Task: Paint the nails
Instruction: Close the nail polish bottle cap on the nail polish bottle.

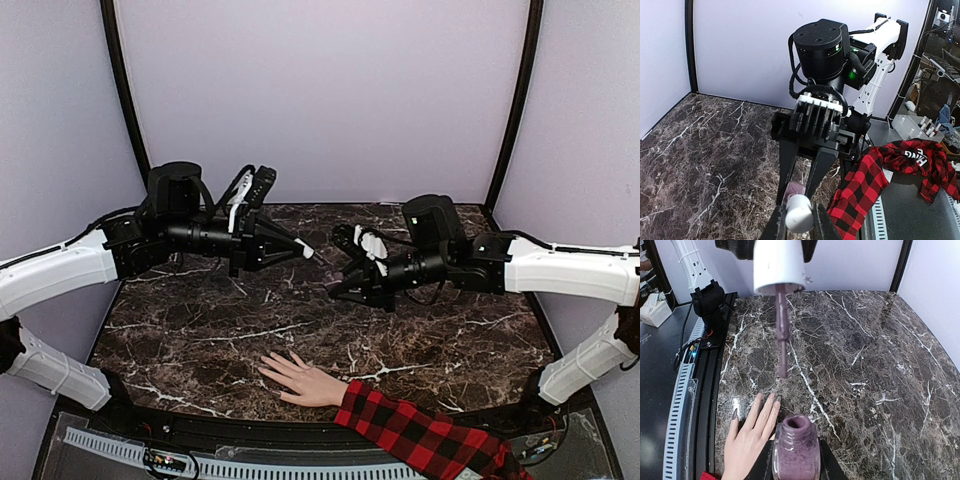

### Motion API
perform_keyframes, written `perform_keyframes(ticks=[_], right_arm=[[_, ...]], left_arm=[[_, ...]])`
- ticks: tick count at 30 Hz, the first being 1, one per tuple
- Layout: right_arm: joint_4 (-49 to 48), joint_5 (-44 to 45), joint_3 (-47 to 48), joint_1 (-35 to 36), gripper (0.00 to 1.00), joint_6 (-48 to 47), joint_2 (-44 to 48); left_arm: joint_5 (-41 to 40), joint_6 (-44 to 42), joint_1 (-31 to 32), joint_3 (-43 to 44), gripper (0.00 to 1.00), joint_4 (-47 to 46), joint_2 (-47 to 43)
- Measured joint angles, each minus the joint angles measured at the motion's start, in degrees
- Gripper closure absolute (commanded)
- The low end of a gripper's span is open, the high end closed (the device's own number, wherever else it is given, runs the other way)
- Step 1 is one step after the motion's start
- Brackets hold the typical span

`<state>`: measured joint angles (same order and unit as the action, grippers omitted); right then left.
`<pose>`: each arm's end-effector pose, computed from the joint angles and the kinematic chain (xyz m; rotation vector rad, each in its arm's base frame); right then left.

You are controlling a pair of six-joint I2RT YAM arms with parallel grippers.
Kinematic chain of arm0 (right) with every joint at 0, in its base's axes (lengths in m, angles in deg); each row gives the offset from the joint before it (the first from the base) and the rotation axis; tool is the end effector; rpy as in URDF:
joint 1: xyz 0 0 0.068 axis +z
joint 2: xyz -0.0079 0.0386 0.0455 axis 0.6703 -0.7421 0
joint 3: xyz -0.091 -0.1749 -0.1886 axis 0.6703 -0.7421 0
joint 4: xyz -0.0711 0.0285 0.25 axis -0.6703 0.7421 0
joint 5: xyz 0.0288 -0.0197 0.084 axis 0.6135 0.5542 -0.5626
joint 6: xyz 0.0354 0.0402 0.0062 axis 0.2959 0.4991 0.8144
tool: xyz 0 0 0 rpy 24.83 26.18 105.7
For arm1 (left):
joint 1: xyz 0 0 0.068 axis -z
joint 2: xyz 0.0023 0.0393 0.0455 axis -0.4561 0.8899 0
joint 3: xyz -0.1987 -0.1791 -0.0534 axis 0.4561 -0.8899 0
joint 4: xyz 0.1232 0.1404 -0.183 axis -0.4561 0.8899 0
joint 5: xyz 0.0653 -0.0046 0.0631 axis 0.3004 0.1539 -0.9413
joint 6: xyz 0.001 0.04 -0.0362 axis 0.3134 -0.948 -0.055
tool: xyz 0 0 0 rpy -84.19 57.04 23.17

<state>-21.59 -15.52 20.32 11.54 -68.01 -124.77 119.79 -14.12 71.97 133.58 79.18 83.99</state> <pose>0.1748 0.2631 0.2947 -1.3949 1.5860 0.8842 0.1912 -0.2217 0.3612 1.1744 1.4262 -1.1424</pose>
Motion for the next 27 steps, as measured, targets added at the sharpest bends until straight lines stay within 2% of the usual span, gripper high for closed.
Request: perform_keyframes(ticks=[27], right_arm=[[0.8,0.0,0.9,0.4,1.0,-0.9,0.0]], left_arm=[[-0.1,0.0,0.4,0.0,1.0,0.0,1.3]])
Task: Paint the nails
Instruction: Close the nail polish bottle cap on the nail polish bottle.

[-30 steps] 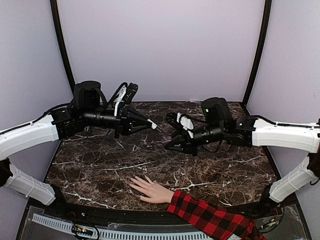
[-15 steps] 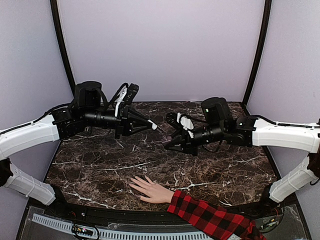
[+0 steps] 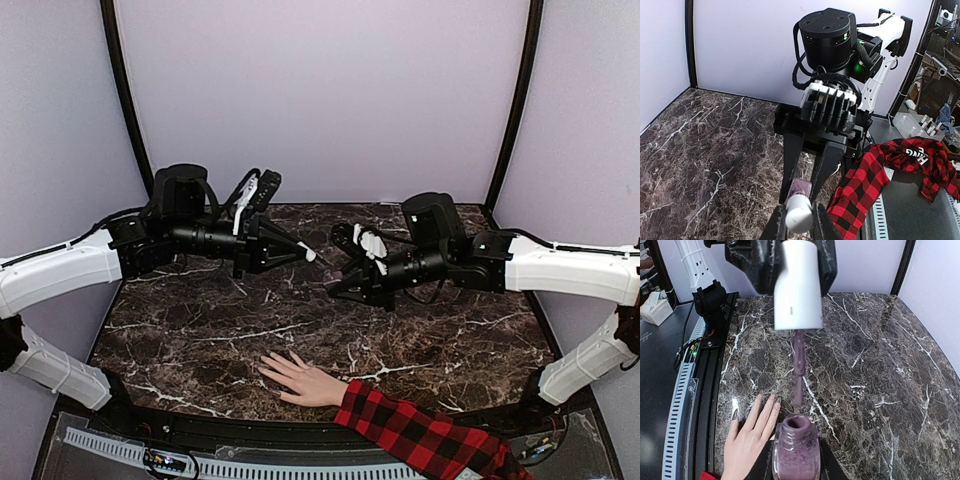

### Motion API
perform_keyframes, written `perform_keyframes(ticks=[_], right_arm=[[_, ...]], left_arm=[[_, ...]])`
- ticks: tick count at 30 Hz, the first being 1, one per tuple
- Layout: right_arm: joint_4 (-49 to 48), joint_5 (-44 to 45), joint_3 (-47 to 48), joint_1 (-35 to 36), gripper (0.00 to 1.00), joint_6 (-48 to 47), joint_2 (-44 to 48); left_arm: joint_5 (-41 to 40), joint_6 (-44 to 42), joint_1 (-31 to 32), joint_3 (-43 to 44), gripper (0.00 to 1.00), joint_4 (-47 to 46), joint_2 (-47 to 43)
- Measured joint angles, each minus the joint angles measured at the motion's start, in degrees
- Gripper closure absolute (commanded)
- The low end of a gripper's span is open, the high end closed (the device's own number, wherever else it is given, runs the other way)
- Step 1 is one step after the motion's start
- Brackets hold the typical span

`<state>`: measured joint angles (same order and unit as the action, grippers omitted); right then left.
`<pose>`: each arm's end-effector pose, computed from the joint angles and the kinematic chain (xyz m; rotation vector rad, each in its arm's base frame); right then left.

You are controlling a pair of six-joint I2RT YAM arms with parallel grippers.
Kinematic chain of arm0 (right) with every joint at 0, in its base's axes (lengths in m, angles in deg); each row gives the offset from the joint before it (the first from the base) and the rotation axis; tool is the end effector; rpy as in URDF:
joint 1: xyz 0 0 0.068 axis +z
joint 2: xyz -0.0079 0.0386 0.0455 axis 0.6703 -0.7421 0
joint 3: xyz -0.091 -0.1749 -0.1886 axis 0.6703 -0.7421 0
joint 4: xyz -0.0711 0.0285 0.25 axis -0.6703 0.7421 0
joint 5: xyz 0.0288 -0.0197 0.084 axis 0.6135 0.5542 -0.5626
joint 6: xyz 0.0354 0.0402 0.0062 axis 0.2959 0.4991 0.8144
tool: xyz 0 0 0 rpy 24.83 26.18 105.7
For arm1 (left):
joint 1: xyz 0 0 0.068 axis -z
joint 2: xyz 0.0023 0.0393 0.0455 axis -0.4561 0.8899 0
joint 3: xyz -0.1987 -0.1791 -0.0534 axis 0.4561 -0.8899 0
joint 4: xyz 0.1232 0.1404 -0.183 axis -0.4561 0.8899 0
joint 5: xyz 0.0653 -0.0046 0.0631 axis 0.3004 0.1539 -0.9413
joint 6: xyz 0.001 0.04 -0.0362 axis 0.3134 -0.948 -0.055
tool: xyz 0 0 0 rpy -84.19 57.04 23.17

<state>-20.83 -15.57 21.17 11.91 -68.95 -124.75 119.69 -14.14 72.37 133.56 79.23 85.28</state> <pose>0.1733 0.2646 0.2986 -1.4114 1.5665 0.8793 0.1935 -0.2269 0.3548 1.1839 1.4485 -1.1478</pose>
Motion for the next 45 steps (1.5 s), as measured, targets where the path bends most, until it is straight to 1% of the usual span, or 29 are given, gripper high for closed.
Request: perform_keyframes(ticks=[23,30,45], right_arm=[[0.2,0.0,1.0,0.3,1.0,-0.1,0.0],[2.2,0.0,1.6,0.4,1.0,-0.1,-0.2],[3.2,0.0,2.5,1.2,1.0,-0.5,-0.9]], left_arm=[[-0.5,-0.6,1.1,0.0,1.0,0.5,1.6],[-0.7,-1.4,1.6,0.0,1.0,1.0,1.9],[-2.1,-2.4,3.1,0.3,1.0,2.3,3.4]])
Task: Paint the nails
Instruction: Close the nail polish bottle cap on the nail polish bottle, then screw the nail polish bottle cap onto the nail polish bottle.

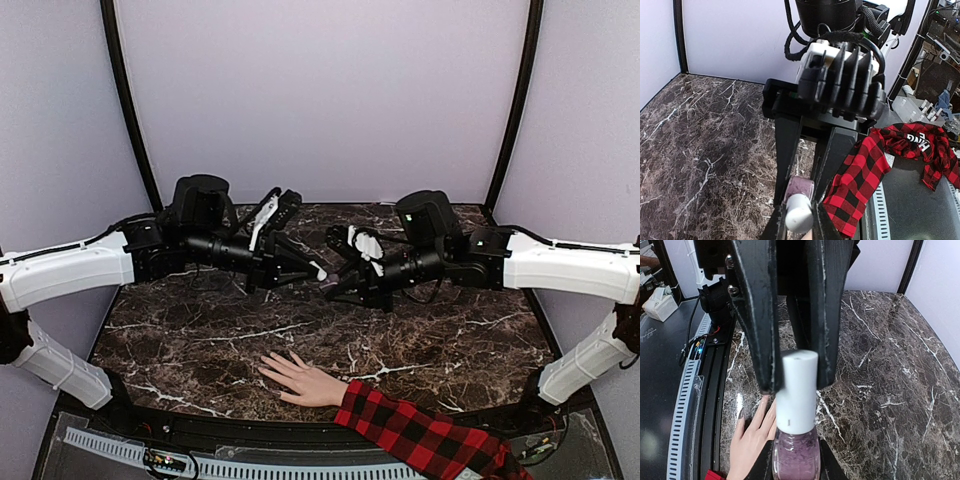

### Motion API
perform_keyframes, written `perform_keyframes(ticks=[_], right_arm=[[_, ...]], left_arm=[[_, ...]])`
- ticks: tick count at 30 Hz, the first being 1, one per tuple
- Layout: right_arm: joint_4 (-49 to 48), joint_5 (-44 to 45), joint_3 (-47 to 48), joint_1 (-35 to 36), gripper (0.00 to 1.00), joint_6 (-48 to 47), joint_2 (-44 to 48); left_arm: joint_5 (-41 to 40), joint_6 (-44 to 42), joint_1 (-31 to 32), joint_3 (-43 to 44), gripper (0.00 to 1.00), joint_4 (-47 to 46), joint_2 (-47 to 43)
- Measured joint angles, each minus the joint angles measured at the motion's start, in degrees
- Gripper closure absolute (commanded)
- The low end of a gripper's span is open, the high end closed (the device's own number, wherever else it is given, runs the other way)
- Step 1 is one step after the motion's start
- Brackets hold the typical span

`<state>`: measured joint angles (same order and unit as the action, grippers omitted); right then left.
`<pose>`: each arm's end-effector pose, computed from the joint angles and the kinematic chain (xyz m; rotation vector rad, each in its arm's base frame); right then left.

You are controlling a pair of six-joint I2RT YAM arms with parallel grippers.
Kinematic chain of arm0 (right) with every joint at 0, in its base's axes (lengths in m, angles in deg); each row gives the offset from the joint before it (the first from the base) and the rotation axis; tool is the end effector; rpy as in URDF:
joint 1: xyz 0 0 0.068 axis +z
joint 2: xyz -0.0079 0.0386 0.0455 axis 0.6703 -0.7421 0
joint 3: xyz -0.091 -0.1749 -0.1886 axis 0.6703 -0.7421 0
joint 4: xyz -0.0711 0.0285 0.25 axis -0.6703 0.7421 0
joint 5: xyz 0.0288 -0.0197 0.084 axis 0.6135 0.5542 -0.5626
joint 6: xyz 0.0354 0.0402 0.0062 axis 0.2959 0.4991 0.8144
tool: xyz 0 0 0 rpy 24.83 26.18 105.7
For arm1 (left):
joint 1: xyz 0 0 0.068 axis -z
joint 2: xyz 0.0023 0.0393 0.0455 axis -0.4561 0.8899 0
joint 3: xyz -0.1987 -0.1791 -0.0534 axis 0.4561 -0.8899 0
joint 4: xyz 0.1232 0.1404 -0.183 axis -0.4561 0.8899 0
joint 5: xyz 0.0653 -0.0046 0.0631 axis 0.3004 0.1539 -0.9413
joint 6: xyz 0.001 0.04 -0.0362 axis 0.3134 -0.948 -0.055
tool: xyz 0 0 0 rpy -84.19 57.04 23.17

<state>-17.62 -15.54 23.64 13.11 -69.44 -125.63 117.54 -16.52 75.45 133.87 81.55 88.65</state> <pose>0.1696 0.2708 0.3037 -1.4481 1.5743 0.8844 0.1909 -0.2464 0.3357 1.2518 1.5068 -1.1300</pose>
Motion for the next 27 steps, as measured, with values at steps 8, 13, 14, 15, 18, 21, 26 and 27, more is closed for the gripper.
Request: perform_keyframes(ticks=[8,13,14,15,18,21,26,27], right_arm=[[0.7,0.9,0.1,0.4,1.0,-0.4,0.0],[2.1,2.1,0.4,0.7,1.0,-0.7,0.0],[2.4,2.5,0.5,0.7,1.0,-0.8,0.0],[2.7,2.9,0.5,0.7,1.0,-0.8,0.0],[3.6,3.9,0.7,0.9,1.0,-0.9,0.0],[4.1,4.4,0.7,1.1,1.0,-1.1,0.0],[5.5,3.7,0.9,1.2,1.0,-1.3,0.0],[6.1,3.1,1.0,1.2,1.0,-1.3,0.0]], left_arm=[[-0.7,-0.9,0.6,1.1,1.0,1.7,0.9],[-1.3,-1.4,1.1,2.2,1.0,3.1,2.1],[-1.4,-1.5,1.2,2.5,1.0,3.5,2.4],[-1.7,-1.7,1.4,2.8,1.0,3.9,2.7],[-2.2,-1.8,1.7,3.5,1.0,4.8,3.4],[-2.3,-2.1,1.8,3.7,1.0,5.4,3.7],[-2.1,-3.1,2.3,4.4,1.0,6.8,4.2],[-2.0,-3.3,2.4,4.4,1.0,6.9,4.2]])
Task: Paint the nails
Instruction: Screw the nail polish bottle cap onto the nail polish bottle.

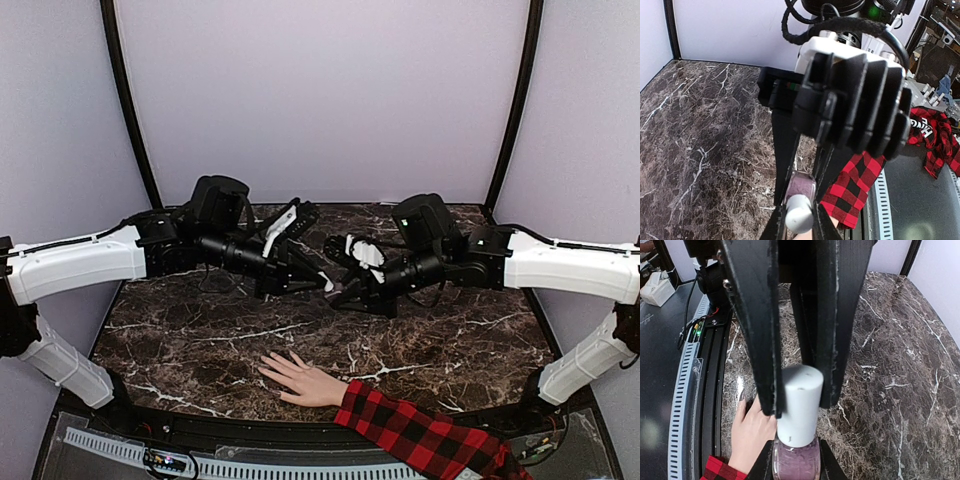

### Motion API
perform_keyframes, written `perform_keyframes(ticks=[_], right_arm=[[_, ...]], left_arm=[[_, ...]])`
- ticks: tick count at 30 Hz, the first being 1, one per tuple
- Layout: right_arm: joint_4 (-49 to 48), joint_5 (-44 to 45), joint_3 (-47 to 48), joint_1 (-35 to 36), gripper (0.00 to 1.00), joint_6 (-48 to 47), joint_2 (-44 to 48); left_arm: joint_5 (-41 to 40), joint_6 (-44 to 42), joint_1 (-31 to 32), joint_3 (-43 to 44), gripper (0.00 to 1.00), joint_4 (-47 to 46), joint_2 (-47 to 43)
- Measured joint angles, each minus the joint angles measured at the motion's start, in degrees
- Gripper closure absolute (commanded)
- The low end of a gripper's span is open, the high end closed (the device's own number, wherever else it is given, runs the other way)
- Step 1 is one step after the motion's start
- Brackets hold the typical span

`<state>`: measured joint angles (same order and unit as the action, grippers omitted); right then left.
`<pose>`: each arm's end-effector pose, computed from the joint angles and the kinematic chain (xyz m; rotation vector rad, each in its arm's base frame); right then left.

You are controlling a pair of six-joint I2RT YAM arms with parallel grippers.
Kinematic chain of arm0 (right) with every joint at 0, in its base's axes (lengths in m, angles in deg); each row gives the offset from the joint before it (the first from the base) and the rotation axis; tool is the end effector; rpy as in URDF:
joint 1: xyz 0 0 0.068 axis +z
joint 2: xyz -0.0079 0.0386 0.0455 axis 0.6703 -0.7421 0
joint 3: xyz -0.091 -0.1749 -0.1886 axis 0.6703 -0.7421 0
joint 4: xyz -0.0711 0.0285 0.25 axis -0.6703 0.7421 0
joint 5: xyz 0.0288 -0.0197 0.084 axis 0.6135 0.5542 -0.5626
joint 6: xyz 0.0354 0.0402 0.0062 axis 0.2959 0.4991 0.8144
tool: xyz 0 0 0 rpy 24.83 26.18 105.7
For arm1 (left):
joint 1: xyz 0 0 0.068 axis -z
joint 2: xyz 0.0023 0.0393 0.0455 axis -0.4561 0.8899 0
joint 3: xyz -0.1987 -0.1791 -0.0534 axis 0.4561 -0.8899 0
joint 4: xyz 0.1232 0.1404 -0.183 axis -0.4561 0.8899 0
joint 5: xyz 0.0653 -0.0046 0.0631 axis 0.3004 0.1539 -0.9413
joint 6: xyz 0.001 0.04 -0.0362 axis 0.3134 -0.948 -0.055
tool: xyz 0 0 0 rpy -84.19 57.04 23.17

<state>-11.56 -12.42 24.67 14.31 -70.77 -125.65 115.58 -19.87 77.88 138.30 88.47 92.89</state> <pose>0.1632 0.2701 0.2997 -1.4966 1.6463 0.8184 0.1910 -0.2658 0.3287 1.3381 1.5757 -1.0919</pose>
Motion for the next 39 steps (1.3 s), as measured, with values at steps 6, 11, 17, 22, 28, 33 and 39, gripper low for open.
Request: perform_keyframes(ticks=[6,11,17,22,28,33,39], right_arm=[[0.7,-4.2,0.1,0.0,1.0,0.1,0.1],[2.3,-10.7,0.3,0.1,1.0,0.3,0.2],[4.1,-17.4,1.4,1.4,1.0,0.9,0.3],[4.7,-21.1,3.5,3.1,1.0,1.3,0.2],[6.2,-21.6,5.0,3.8,1.0,1.3,0.2],[4.0,-21.2,6.1,4.0,1.0,0.9,0.3],[2.0,-20.0,6.1,4.1,1.0,0.5,0.3]], left_arm=[[1.9,-2.5,0.7,-0.1,0.97,0.9,-0.7],[5.7,-6.4,1.7,-0.1,0.96,2.3,-1.2],[11.6,-10.2,2.6,-2.1,0.96,1.2,-3.4],[15.0,-12.1,3.0,-2.4,0.89,0.5,-5.3],[15.3,-12.3,3.5,-2.4,0.78,0.3,-6.3],[13.9,-12.0,3.9,-2.3,0.65,1.4,-6.2],[10.7,-10.9,3.9,-2.3,0.5,1.8,-7.9]])
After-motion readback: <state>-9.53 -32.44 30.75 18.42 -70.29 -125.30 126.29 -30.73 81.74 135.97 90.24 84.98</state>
